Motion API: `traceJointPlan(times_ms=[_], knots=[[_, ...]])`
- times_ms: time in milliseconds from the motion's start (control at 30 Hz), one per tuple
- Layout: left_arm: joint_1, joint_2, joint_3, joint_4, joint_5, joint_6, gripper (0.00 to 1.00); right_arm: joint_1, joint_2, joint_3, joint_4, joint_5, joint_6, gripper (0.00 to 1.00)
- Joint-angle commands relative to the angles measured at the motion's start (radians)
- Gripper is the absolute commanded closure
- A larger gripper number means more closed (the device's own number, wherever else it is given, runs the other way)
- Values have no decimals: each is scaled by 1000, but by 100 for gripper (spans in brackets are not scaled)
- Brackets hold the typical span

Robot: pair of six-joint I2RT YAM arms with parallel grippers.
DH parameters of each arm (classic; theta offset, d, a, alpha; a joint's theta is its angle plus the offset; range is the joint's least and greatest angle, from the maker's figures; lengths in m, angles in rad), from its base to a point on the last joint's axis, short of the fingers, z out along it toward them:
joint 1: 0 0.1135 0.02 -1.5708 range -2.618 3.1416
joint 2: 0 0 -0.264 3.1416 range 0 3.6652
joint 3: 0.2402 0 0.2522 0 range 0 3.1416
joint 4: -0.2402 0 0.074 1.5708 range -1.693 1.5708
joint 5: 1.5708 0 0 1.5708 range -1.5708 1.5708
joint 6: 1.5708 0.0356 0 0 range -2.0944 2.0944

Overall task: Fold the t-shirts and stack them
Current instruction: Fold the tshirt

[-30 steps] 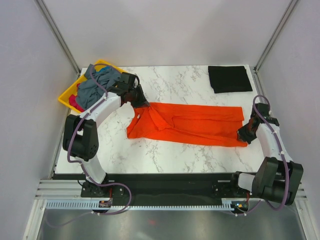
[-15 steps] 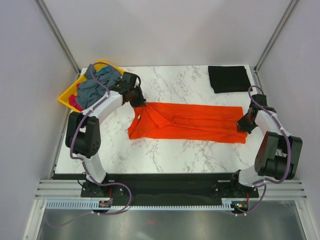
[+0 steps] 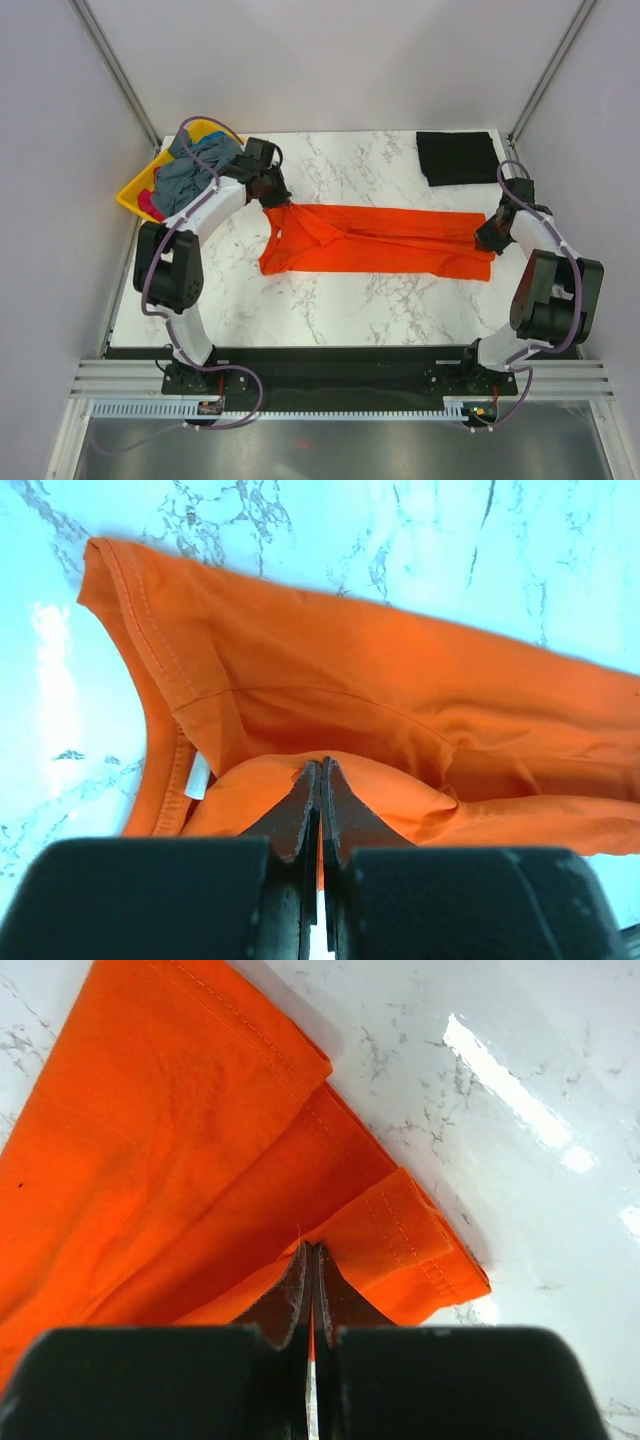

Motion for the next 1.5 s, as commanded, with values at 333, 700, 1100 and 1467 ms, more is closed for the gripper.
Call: traceJointPlan(times_ms=[333,700,1100,1467], knots=[[9,73,50,-44,-115,78,98,16,181,185,24,20,-47,95],[11,74,89,-67,-118,140,96,26,130,244,-136,114,9,70],[-17,-123,3,-174,-97,212,64,10,-16,57,-203,75,46,67],[-110,-176,-365,64,218,49,69,-5,15,-25,-96,80,29,63]])
